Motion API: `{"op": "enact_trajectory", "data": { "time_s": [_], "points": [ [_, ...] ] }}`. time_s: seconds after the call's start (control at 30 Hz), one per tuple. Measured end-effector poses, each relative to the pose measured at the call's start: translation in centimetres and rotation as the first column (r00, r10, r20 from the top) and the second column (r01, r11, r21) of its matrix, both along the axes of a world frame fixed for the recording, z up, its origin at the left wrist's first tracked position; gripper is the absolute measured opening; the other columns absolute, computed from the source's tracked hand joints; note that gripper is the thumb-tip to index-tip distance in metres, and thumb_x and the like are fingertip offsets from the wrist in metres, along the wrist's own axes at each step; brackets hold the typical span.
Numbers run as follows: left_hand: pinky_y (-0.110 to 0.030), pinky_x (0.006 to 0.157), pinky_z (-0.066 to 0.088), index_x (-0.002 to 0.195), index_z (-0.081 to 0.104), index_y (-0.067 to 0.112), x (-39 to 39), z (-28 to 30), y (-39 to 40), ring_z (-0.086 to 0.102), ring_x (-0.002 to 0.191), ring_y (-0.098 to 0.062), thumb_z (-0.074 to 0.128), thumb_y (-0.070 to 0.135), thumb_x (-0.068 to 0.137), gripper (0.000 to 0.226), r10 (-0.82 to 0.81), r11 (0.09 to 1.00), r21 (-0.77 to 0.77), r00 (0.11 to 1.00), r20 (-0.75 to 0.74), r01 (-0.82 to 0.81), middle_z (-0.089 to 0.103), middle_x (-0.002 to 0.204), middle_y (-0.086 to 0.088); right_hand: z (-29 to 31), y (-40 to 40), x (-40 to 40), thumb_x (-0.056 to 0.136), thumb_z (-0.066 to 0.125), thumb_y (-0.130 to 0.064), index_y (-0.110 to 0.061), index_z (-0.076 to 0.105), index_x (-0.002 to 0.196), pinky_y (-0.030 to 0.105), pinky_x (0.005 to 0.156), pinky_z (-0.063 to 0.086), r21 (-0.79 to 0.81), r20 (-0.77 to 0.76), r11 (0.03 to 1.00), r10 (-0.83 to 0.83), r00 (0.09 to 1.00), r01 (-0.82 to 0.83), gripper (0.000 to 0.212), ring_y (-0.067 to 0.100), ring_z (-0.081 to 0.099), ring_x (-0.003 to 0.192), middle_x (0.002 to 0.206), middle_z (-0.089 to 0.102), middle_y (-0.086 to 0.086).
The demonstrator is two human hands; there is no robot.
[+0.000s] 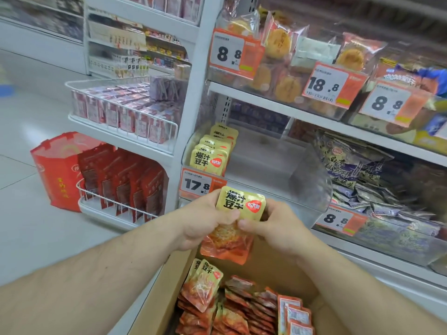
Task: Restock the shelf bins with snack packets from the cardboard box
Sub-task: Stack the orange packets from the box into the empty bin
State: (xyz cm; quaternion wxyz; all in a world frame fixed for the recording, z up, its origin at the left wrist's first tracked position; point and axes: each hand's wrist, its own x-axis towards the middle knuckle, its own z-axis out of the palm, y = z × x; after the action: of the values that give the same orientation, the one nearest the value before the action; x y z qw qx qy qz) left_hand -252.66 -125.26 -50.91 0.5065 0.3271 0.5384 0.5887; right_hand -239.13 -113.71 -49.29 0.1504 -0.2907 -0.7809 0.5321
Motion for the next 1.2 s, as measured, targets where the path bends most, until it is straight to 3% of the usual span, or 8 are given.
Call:
{"op": "enact_trajectory", "data": {
  "time_s": [0.2, 0.3, 0.43, 0.6, 0.77, 0.9, 1.03, 1.2],
  "points": [
    [-0.043, 0.093, 0.054, 0.123, 0.059, 0.019, -1.0, 0.5, 0.2, 0.07, 0.106, -0.026, 0.061, 0.004, 0.095, 0.033, 0.07, 0.997, 0.04, 0.997, -0.029, -0.069, 0.073, 0.113, -0.008, 1.1, -0.4, -1.3, 0.082, 0.074, 0.004, -0.007, 0.071, 0.098, 0.008, 0.047, 0.041, -0.032, -0.049, 0.999, -0.012, 0.999, 0.011, 0.02, -0.005, 0.058, 0.05, 0.074, 0.071, -0.005],
    [-0.032, 0.081, 0.054, 0.119, 0.061, 0.02, -1.9, 0.9, 0.6, 0.067, 0.101, -0.021, 0.063, 0.007, 0.094, 0.028, 0.298, 0.948, 0.14, 0.952, -0.067, -0.287, 0.067, 0.114, -0.003, 3.1, 0.3, -2.6, 0.079, 0.076, 0.005, -0.007, 0.071, 0.09, 0.01, 0.045, 0.04, 0.027, -0.155, 0.994, -0.103, 0.983, 0.108, 0.017, -0.005, 0.055, 0.045, 0.064, 0.069, -0.008],
    [-0.024, 0.082, 0.048, 0.103, 0.059, 0.028, -3.9, 0.2, 0.7, 0.058, 0.096, -0.014, 0.061, 0.005, 0.09, 0.027, 0.689, 0.712, 0.224, 0.601, -0.404, -0.666, 0.058, 0.105, 0.005, 6.2, 2.9, -5.2, 0.08, 0.075, 0.003, -0.013, 0.069, 0.086, 0.013, 0.052, 0.047, -0.061, -0.419, 0.957, -0.283, 0.863, 0.284, 0.018, -0.002, 0.063, 0.057, 0.074, 0.072, -0.006],
    [-0.029, 0.099, 0.027, 0.107, 0.061, 0.03, -4.2, -0.7, 0.9, 0.029, 0.122, -0.022, 0.06, 0.01, 0.085, 0.029, 0.553, 0.725, 0.22, 0.362, -0.75, -0.652, 0.035, 0.12, 0.004, 5.5, 3.9, -9.5, 0.077, 0.08, -0.002, -0.012, 0.073, 0.094, 0.022, 0.065, 0.052, 0.061, -0.282, 0.972, -0.203, 0.938, 0.229, 0.021, 0.008, 0.068, 0.075, 0.086, 0.074, -0.002],
    [-0.042, 0.117, 0.02, 0.115, 0.058, 0.028, -3.9, -1.4, 1.4, 0.013, 0.142, -0.023, 0.062, 0.016, 0.086, 0.031, 0.514, 0.736, 0.146, 0.406, -0.755, -0.661, 0.017, 0.152, -0.003, 3.0, 4.1, -12.8, 0.078, 0.082, -0.009, -0.016, 0.073, 0.095, 0.035, 0.077, 0.057, 0.133, -0.03, 0.983, -0.123, 0.992, 0.126, 0.021, 0.017, 0.07, 0.088, 0.094, 0.075, 0.0],
    [-0.039, 0.119, 0.02, 0.119, 0.056, 0.021, -3.8, -1.6, 1.5, 0.018, 0.143, -0.024, 0.061, 0.013, 0.086, 0.034, 0.512, 0.766, 0.138, 0.466, -0.722, -0.628, 0.021, 0.152, -0.007, 2.4, 4.1, -14.2, 0.081, 0.078, -0.013, -0.014, 0.072, 0.102, 0.04, 0.087, 0.057, 0.195, 0.128, 0.979, -0.089, 0.988, 0.063, 0.022, 0.018, 0.069, 0.092, 0.097, 0.074, 0.001],
    [-0.037, 0.119, 0.02, 0.119, 0.054, 0.02, -3.8, -1.7, 1.4, 0.018, 0.142, -0.022, 0.059, 0.012, 0.087, 0.033, 0.512, 0.772, 0.134, 0.484, -0.71, -0.621, 0.02, 0.151, -0.006, 2.7, 3.8, -14.8, 0.085, 0.066, -0.01, -0.007, 0.067, 0.109, 0.035, 0.077, 0.055, 0.241, 0.295, 0.97, -0.067, 0.953, -0.006, 0.024, 0.019, 0.064, 0.085, 0.1, 0.072, 0.011],
    [-0.038, 0.118, 0.023, 0.117, 0.053, 0.023, -3.7, -1.8, 1.4, 0.018, 0.143, -0.021, 0.062, 0.014, 0.086, 0.034, 0.492, 0.78, 0.118, 0.487, -0.721, -0.615, 0.017, 0.153, -0.002, 3.3, 3.6, -14.8, 0.089, 0.06, -0.013, -0.007, 0.071, 0.097, 0.041, 0.086, 0.06, 0.224, 0.449, 0.967, 0.007, 0.893, -0.12, 0.015, 0.026, 0.07, 0.095, 0.098, 0.074, 0.013]
  ]
}}
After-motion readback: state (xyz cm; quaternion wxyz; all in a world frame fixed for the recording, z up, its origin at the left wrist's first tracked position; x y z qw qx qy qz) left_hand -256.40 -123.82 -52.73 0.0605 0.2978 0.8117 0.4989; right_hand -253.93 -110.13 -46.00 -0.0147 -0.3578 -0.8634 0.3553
